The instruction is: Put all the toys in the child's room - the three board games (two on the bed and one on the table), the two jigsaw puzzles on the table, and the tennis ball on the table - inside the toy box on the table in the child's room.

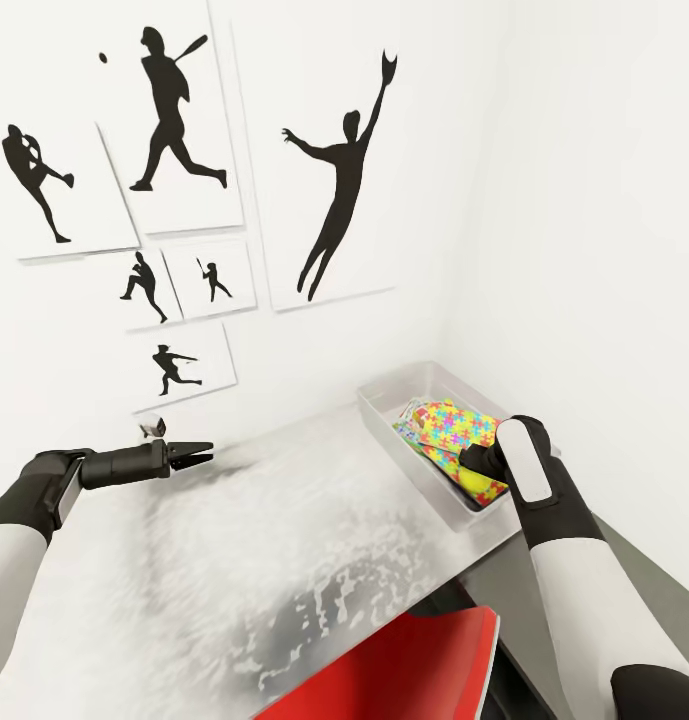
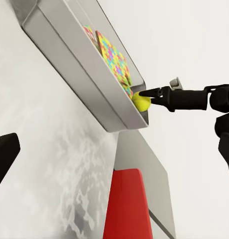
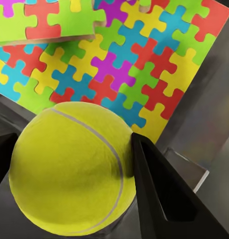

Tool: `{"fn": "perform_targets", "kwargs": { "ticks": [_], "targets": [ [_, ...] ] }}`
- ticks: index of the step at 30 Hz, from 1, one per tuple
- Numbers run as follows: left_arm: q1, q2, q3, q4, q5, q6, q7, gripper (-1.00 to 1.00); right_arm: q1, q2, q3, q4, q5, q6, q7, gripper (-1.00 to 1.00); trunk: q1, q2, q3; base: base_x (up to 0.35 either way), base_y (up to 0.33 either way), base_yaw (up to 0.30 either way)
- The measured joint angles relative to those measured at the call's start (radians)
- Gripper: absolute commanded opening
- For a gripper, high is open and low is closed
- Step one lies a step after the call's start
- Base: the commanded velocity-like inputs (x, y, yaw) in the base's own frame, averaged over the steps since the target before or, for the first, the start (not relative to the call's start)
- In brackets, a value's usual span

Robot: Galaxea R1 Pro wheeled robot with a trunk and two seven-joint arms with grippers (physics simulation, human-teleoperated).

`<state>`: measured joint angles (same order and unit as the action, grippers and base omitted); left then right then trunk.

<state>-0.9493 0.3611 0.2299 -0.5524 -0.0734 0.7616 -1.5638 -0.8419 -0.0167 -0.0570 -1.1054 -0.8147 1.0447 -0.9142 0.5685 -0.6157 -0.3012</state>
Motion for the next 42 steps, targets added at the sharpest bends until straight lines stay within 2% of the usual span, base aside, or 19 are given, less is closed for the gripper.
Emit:
{"fn": "perform_targets", "kwargs": {
  "ticks": [1,2,17,24,26,28,29,31,34,36,37,39,41,42],
  "targets": [
    [0.000,0.000,0.000,0.000,0.000,0.000,0.000,1.00,0.000,0.000,0.000,0.000,0.000,0.000,0.000,-1.00,0.000,0.000,0.000,0.000,0.000,0.000],
    [0.000,0.000,0.000,0.000,0.000,0.001,0.000,1.00,0.000,0.000,0.000,0.000,0.000,0.000,0.000,1.00,0.000,0.000,0.000,0.000,0.000,0.000],
    [-0.001,0.004,0.001,-0.001,0.000,0.001,0.000,1.00,0.011,0.000,-0.003,-0.021,-0.003,-0.001,0.008,1.00,0.000,0.000,0.001,0.000,0.000,-0.010],
    [-0.001,0.010,-0.001,-0.001,0.001,0.000,0.000,1.00,0.090,0.000,-0.002,-0.302,-0.005,-0.001,0.009,1.00,0.000,0.000,0.011,0.000,0.000,-0.101],
    [-0.001,0.011,0.000,-0.001,0.001,-0.001,0.000,1.00,0.103,0.000,-0.004,-0.343,-0.006,-0.002,0.012,1.00,0.000,0.000,0.014,-0.003,0.000,-0.107],
    [0.000,0.018,0.000,-0.001,0.001,-0.002,0.000,1.00,0.133,0.000,-0.008,-0.391,-0.032,-0.002,0.016,1.00,0.000,0.000,0.017,-0.064,0.000,-0.107],
    [0.000,0.021,0.000,-0.001,0.001,-0.002,0.000,1.00,0.147,0.000,-0.009,-0.411,-0.059,-0.002,0.017,1.00,0.000,0.000,0.019,-0.146,0.000,-0.107],
    [0.001,0.027,-0.001,-0.001,0.000,-0.002,0.000,1.00,0.189,0.000,-0.017,-0.445,-0.142,-0.002,0.017,1.00,0.000,0.000,0.022,-0.226,0.000,-0.107],
    [0.009,0.043,-0.001,-0.001,0.000,-0.004,0.000,1.00,0.263,-0.001,-0.048,-0.465,-0.262,-0.001,0.027,1.00,0.000,0.000,0.026,-0.281,-0.053,-0.107],
    [0.013,0.058,-0.001,-0.001,0.000,-0.006,0.000,1.00,0.301,-0.001,-0.074,-0.469,-0.311,-0.001,0.079,1.00,0.000,0.000,0.030,-0.257,-0.148,-0.107],
    [0.015,0.062,-0.001,0.000,0.000,-0.007,0.000,1.00,0.311,-0.001,-0.081,-0.470,-0.319,-0.001,0.105,1.00,0.000,0.000,0.031,-0.212,-0.177,-0.107],
    [0.023,0.081,-0.001,0.000,0.000,-0.008,0.000,1.00,0.350,-0.002,-0.115,-0.472,-0.336,0.000,0.245,1.00,0.000,0.000,0.034,-0.145,-0.194,-0.101],
    [0.036,0.099,-0.002,0.001,0.000,-0.009,0.000,1.00,0.386,-0.007,-0.163,-0.472,-0.342,0.000,0.436,1.00,0.000,0.000,0.037,-0.070,-0.187,-0.090],
    [0.039,0.103,-0.001,0.001,0.000,-0.009,0.000,1.00,0.397,-0.010,-0.177,-0.472,-0.342,0.000,0.490,1.00,0.000,0.000,0.039,-0.040,-0.147,-0.085]
  ]
}}
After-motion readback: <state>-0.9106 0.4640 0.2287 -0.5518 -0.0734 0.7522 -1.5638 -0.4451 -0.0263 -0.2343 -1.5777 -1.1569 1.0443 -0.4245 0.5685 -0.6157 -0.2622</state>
